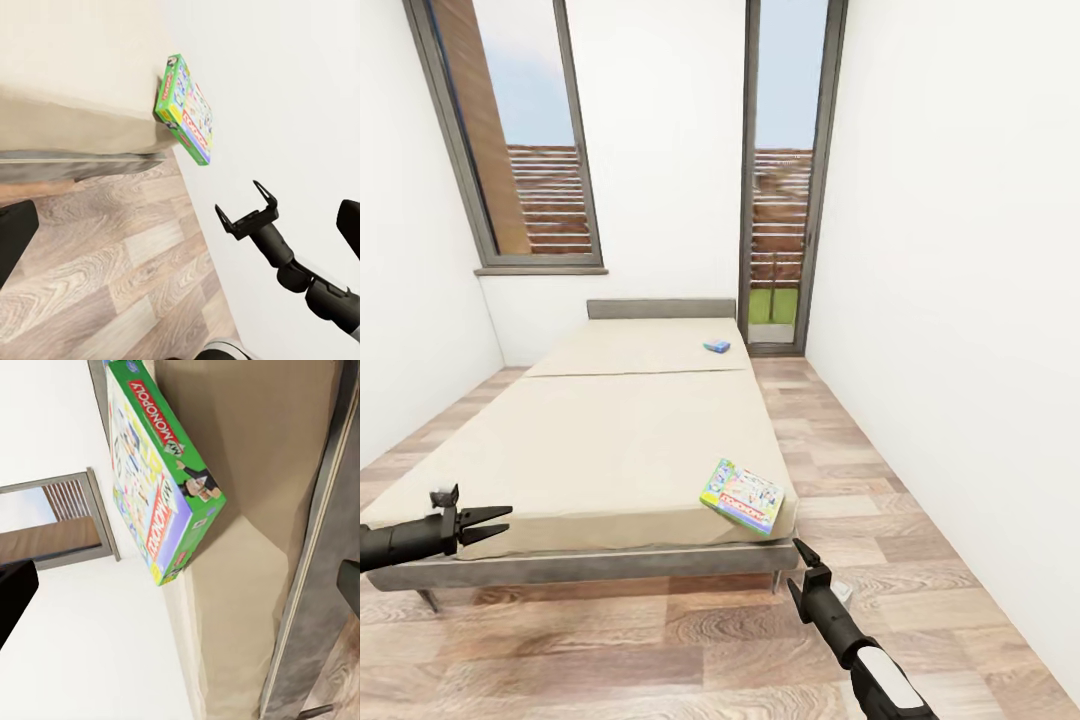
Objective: Put all the toys in the child's room - the three board games (two on the bed and one on the table), the two jigsaw puzzles on the table, and the tennis ball on the table - inside the toy box on the table in the child's room.
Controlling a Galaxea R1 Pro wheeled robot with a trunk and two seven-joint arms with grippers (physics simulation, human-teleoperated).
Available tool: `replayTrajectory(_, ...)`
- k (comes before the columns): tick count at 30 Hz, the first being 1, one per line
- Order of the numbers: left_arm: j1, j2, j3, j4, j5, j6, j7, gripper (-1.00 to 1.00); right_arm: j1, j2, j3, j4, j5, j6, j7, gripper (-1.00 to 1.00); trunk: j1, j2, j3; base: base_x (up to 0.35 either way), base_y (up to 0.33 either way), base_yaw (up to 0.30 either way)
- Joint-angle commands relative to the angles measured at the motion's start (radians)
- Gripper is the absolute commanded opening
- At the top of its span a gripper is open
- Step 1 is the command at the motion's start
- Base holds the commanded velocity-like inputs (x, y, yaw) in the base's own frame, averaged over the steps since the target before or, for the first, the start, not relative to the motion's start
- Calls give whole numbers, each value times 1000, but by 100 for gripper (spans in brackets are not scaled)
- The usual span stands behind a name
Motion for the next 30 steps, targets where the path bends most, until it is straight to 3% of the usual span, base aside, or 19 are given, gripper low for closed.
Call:
replayTrajectory(1, -1, 0, 8, 1, -10, 10, -5, 100, -1, 1, -5, 0, -8, 9, 1, 100, 0, 0, -1, 87, 6, 0)
replayTrajectory(8, 4, -2, 8, 1, -11, 7, -5, 100, -1, 1, -6, 0, -8, 9, 1, 100, 0, 0, -1, 77, 2, 0)
replayTrajectory(13, 7, -32, 3, -3, -16, 1, -5, 100, -1, 1, -6, 1, -8, 9, 1, 100, 0, 0, -1, 203, 0, 0)
replayTrajectory(18, 8, -93, -60, -10, -55, -1, -5, 100, -1, 1, -6, 1, -8, 9, 1, 100, 0, 0, -1, 66, 0, 0)
replayTrajectory(22, 9, -125, -112, -11, -76, 2, -5, 100, -1, 1, -6, 1, -7, 9, 1, 100, 0, 0, -1, 19, 0, 0)
replayTrajectory(30, 9, -141, -157, -11, -86, 9, -5, 100, -1, 1, -6, 1, -6, 8, 1, 100, 0, 0, -1, 4, 0, 0)
